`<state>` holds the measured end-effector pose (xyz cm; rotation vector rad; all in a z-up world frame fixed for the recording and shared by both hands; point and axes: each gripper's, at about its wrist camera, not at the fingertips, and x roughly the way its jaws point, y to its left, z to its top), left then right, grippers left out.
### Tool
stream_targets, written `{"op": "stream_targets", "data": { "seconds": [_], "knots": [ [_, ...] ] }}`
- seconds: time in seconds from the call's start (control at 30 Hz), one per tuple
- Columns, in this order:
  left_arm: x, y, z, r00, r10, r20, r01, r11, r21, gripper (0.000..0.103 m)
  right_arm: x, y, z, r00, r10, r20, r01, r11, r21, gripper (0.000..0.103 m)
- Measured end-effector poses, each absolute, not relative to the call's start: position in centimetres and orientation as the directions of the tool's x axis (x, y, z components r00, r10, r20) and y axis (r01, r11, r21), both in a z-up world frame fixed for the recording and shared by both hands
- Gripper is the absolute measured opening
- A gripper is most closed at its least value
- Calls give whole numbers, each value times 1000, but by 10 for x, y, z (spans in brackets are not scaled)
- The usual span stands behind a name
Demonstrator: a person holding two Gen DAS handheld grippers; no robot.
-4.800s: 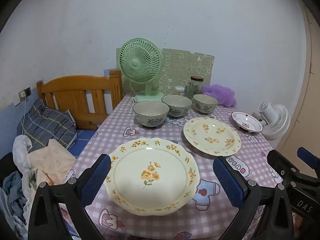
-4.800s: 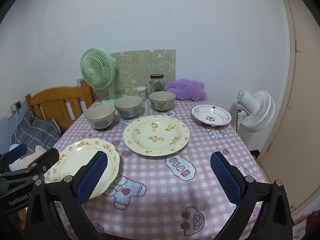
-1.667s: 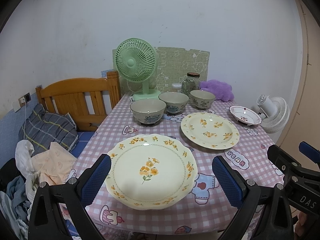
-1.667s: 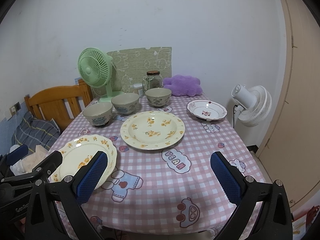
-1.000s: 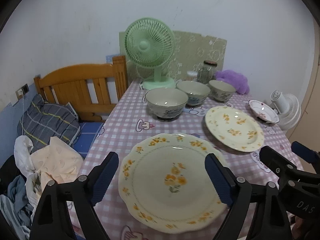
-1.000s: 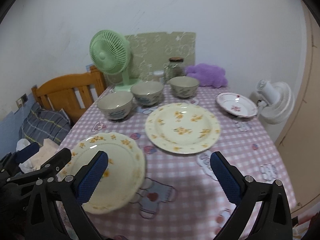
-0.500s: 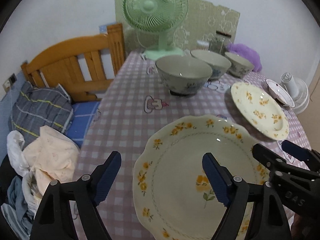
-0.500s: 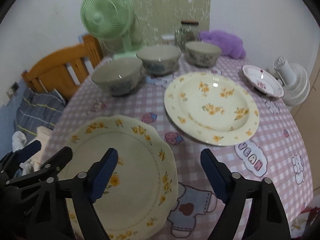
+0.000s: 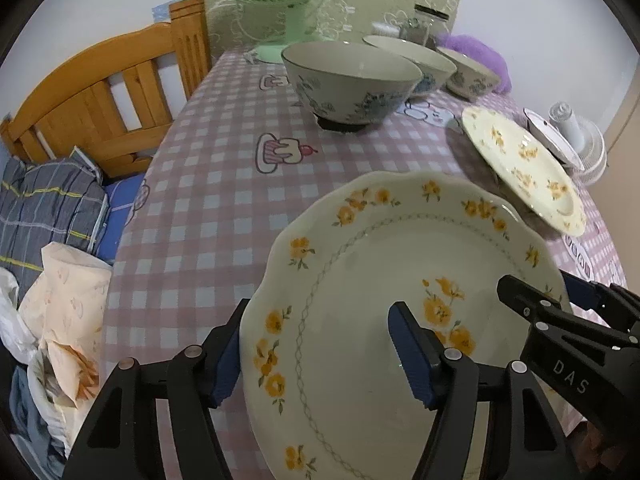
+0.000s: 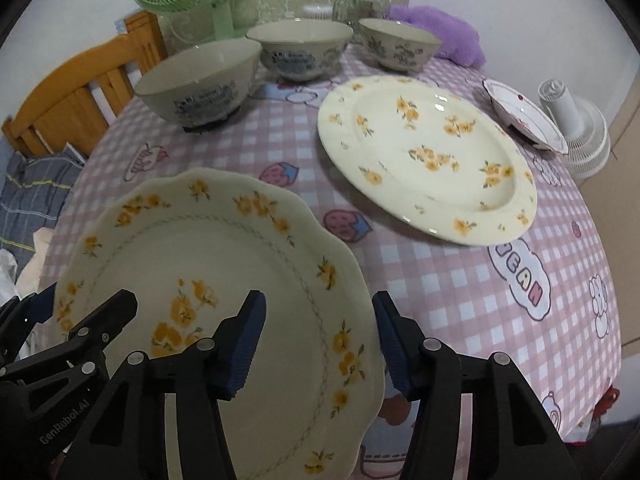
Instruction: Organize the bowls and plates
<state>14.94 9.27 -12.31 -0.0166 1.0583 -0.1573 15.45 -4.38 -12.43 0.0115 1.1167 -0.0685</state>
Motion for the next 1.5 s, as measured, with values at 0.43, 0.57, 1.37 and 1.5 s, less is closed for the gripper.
{"op": "stream_targets", "data": {
  "seconds": [0.43, 0.57, 1.37, 1.5],
  "knots": [
    [156, 93, -126, 445, -152, -882, 166, 982, -85, 71, 157, -41, -129, 404, -58, -913, 74, 997, -31, 61],
    [154, 86, -120, 444, -136, -886, 178, 982, -61, 72, 152, -46, -128, 382, -39, -923, 77, 997, -10, 61],
    [148, -46, -74, 527, -139, -839, 172, 984, -54, 72, 147, -182, -78, 482, -39, -875, 54, 998, -14, 61],
    [147, -80, -77, 524, -136, -841, 168, 984, -54, 72, 145, -215, -81, 480, -34, -876, 49, 999, -12, 61]
  ]
}}
